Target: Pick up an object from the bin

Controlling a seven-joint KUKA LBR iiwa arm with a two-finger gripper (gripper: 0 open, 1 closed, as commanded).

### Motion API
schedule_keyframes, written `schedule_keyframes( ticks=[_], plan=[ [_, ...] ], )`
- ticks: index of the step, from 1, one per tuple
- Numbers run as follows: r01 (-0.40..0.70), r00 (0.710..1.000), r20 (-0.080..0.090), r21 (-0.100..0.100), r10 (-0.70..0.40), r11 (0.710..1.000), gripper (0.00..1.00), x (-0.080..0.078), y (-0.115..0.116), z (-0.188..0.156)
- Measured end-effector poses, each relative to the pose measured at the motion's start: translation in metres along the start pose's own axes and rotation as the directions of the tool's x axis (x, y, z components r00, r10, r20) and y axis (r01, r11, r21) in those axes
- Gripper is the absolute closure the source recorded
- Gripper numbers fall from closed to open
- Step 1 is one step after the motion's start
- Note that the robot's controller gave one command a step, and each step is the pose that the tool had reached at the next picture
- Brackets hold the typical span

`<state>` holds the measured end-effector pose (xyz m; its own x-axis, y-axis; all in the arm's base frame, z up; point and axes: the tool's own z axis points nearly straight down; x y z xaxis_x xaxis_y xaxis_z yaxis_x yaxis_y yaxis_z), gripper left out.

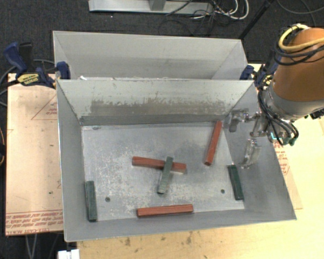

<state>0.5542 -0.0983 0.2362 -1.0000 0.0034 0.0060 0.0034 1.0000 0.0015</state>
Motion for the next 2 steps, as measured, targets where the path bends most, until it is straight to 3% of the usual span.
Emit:
schedule_keyframes(
  ticks=[1,2],
  plan=[
    [0.257,0.966,0.004,0.001,-0.257,0.966,0.0,-0.047,0.015,0.076],
    [0.57,0.821,0.006,0.004,-0.57,0.821,0.0,-0.098,0.006,0.168]
  ],
)
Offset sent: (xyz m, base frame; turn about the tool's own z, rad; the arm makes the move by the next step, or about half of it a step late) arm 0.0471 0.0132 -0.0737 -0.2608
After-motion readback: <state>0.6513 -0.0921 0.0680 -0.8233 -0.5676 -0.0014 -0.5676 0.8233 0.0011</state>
